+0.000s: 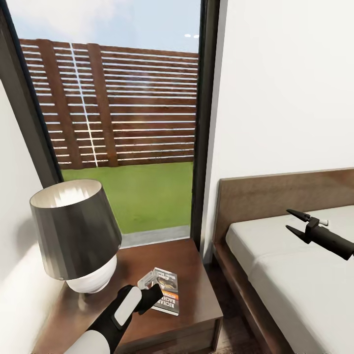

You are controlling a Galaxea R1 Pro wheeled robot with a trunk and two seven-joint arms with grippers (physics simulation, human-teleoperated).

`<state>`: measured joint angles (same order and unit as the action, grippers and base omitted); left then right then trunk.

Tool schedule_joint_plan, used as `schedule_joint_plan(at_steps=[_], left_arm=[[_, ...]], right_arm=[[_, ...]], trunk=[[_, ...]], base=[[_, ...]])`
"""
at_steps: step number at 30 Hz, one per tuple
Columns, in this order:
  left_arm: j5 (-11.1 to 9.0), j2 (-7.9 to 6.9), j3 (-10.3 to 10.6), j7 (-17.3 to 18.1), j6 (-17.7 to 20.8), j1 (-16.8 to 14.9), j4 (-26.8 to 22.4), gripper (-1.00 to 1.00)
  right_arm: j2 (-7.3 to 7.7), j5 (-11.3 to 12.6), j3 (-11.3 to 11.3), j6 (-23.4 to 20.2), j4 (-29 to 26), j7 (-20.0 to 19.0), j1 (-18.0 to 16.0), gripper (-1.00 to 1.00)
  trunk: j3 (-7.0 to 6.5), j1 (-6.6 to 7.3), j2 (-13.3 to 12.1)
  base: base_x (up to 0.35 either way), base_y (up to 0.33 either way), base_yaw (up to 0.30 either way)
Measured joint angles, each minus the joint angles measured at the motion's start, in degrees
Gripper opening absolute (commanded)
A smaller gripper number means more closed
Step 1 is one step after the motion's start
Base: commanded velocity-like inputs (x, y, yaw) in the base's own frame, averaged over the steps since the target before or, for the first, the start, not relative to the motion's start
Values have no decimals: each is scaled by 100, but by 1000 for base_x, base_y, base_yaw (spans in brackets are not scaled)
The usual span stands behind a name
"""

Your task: In the bedroom, move the book from the bed onto either nightstand, and place the two sandals side by side next to the bed.

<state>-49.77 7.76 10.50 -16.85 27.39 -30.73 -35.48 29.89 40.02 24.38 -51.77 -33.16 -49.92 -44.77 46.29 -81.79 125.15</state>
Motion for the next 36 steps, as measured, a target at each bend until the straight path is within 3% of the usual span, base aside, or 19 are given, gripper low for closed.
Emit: schedule_joint_plan(at_steps=[3, 30, 36], left_arm=[[-2, 0, 0, 0, 0, 0, 0, -100], [-7, 1, -2, 0, -11, -1, -1, -100], [-98, 1, 2, 5, -31, -3, -80, -100]], right_arm=[[0, 0, 0, -1, 0, 0, 0, 100], [0, 3, 0, -3, 0, 1, 0, 100], [0, 1, 0, -1, -1, 1, 0, 100]], trunk=[[54, -66, 120], [54, -66, 122], [161, -197, 362]], base=[[0, 0, 0], [0, 0, 0], [0, 0, 0]])
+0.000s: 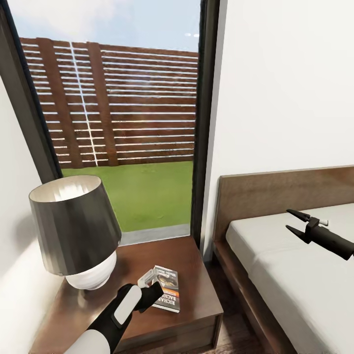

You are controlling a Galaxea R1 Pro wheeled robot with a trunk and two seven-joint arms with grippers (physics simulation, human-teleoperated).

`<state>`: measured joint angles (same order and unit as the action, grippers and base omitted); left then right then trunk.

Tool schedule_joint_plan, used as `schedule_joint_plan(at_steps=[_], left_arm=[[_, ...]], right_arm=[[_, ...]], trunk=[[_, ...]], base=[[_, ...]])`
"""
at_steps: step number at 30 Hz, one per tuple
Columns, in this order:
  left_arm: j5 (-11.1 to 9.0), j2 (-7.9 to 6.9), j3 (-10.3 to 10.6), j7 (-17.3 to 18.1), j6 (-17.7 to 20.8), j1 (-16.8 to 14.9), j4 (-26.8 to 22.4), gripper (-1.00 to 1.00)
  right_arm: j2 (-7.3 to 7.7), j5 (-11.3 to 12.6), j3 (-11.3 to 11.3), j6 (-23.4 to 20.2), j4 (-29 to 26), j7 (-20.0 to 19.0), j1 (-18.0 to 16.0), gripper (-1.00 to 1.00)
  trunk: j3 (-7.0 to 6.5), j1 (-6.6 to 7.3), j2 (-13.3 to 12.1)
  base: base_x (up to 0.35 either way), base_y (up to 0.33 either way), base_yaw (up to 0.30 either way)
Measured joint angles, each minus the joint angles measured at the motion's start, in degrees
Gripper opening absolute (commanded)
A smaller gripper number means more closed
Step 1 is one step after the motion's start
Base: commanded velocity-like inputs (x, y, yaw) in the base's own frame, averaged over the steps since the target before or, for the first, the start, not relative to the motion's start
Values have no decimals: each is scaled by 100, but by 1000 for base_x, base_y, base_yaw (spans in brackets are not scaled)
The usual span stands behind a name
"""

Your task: In the bedroom, move the book from the bed onto either nightstand, and place the two sandals side by side next to the bed.

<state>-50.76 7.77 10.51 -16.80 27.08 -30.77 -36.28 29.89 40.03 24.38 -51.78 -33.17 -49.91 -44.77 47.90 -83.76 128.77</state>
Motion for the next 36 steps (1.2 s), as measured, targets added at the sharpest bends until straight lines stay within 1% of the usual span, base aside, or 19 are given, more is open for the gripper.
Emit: schedule_joint_plan(at_steps=[16, 25, 31, 32, 36], left_arm=[[-17, 0, -1, 1, -9, 0, 4, -100], [68, -1, -11, 38, 12, 0, 3, -100], [74, -1, -9, 42, 10, 0, 6, -100], [75, -1, -8, 42, 10, 0, 6, 100], [91, -1, 0, 46, 28, 3, 66, 100]], right_arm=[[0, 3, 0, -2, -2, 0, 0, 100], [0, 3, 0, 2, -4, -1, 0, 100], [0, 3, 0, 1, -3, -3, 0, 100], [0, 3, 0, 2, -4, -4, 0, 100], [-1, 2, 0, 0, -7, -2, 0, 100]], trunk=[[0, -1, 1], [0, -1, 1], [0, -1, 1], [0, -1, 1], [1, -2, 0]], base=[[0, 0, 0], [0, 0, 0], [0, 0, 0], [0, 0, 0], [0, 0, 0]])
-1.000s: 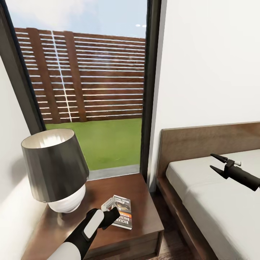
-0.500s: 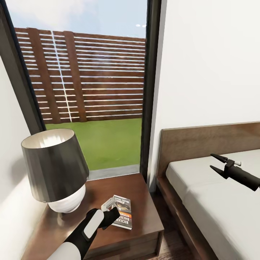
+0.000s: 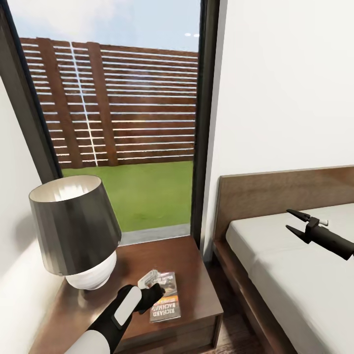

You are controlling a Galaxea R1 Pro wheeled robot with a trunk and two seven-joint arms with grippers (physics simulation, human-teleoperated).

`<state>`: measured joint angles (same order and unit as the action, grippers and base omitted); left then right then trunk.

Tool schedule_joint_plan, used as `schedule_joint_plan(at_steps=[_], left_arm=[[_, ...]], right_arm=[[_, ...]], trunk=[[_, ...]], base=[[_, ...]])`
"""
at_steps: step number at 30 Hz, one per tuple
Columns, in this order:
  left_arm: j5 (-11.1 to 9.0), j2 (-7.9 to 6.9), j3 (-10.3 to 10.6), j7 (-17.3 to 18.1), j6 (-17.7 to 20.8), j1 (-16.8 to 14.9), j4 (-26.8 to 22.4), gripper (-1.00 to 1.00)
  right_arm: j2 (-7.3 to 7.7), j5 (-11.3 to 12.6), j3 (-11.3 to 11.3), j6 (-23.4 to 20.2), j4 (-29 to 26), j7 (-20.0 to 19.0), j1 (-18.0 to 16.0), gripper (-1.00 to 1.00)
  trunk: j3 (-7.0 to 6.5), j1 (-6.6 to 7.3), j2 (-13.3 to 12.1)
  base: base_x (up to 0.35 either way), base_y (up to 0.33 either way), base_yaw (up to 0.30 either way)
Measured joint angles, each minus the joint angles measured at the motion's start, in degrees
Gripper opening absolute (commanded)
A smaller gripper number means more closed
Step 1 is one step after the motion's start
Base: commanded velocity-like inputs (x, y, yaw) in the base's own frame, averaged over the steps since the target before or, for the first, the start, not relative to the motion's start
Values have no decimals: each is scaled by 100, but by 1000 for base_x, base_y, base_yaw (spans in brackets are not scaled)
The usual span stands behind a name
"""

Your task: In the bedroom, move the book from the bed onto either nightstand, and place the two sandals side by side next to the bed.

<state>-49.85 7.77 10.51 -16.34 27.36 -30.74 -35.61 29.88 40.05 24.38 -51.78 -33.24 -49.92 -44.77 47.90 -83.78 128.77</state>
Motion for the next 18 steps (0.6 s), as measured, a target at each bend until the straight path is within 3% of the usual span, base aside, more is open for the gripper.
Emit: schedule_joint_plan(at_steps=[18], left_arm=[[0, 0, 1, 2, 10, 0, -21, 100]], right_arm=[[-3, 0, 0, -1, 1, 2, 0, 100]], trunk=[[0, 0, 0]], base=[[0, 0, 0]])
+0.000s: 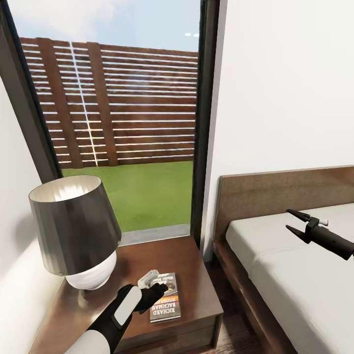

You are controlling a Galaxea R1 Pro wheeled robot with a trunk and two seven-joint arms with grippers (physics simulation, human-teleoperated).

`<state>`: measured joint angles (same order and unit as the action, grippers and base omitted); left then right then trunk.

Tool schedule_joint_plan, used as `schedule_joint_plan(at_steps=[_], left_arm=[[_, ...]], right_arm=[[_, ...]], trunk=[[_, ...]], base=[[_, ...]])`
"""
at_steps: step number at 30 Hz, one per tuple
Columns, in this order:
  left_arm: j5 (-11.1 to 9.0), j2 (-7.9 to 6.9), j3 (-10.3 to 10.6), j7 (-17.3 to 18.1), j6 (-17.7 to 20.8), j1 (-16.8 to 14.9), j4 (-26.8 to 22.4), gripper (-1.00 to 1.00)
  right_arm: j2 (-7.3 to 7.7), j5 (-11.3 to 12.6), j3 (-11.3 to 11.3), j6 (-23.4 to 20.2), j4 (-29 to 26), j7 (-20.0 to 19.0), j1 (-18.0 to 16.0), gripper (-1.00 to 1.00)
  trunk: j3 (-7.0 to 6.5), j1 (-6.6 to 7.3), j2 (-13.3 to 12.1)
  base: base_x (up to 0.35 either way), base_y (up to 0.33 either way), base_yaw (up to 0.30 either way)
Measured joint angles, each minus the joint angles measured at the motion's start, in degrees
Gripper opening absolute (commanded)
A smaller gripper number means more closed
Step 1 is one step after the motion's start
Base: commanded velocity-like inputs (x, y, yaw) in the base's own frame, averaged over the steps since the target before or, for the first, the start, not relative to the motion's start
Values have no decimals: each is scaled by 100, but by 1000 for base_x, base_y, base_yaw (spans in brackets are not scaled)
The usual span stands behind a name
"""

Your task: In the bedroom, move the book from the bed onto either nightstand, and place the two sandals side by side next to the bed.

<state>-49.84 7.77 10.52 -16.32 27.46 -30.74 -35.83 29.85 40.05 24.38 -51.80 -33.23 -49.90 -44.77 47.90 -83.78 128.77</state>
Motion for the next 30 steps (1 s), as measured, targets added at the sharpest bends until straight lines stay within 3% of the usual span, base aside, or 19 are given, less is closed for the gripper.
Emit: schedule_joint_plan(at_steps=[30], left_arm=[[0, 0, 0, 1, -2, 0, 6, 100]], right_arm=[[-19, 0, 0, 13, 6, 0, 0, 100]], trunk=[[0, 0, 0]], base=[[0, 0, 0]])
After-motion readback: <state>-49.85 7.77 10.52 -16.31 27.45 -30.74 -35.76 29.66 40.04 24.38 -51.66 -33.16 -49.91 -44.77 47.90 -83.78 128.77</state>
